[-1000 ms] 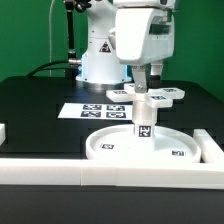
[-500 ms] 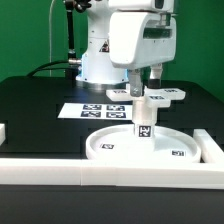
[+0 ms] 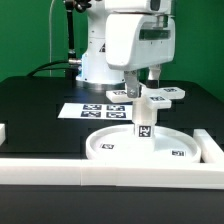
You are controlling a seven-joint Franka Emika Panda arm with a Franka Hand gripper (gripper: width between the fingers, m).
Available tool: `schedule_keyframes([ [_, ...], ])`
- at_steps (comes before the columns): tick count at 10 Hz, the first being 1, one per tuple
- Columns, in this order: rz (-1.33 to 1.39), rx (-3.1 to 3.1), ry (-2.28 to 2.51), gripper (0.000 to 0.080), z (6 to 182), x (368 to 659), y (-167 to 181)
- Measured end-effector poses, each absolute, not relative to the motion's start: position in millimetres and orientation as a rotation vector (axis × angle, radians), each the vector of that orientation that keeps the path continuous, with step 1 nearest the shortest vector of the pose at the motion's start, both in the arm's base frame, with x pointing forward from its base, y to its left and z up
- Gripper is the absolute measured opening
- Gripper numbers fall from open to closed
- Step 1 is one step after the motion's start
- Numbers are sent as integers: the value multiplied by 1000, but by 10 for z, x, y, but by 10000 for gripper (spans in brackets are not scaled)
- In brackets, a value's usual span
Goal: Assemble round table
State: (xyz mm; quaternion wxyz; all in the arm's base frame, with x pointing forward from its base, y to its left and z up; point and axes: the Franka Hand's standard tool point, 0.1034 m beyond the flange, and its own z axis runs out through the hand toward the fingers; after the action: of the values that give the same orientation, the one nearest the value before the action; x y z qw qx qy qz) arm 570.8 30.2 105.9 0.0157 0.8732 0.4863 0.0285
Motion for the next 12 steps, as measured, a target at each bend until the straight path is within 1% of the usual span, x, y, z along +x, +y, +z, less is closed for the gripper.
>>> schedule_keyframes([
  [4,85,2726,1499,649,1029,5696,316],
  [5,84,2727,1497,525,1028,5694,308],
  [6,74,2731,1498,525,1015,5663,296],
  [7,73,2733,1494,444,1012,5658,283],
  [12,73,2751,1462,445,1011,5656,282],
])
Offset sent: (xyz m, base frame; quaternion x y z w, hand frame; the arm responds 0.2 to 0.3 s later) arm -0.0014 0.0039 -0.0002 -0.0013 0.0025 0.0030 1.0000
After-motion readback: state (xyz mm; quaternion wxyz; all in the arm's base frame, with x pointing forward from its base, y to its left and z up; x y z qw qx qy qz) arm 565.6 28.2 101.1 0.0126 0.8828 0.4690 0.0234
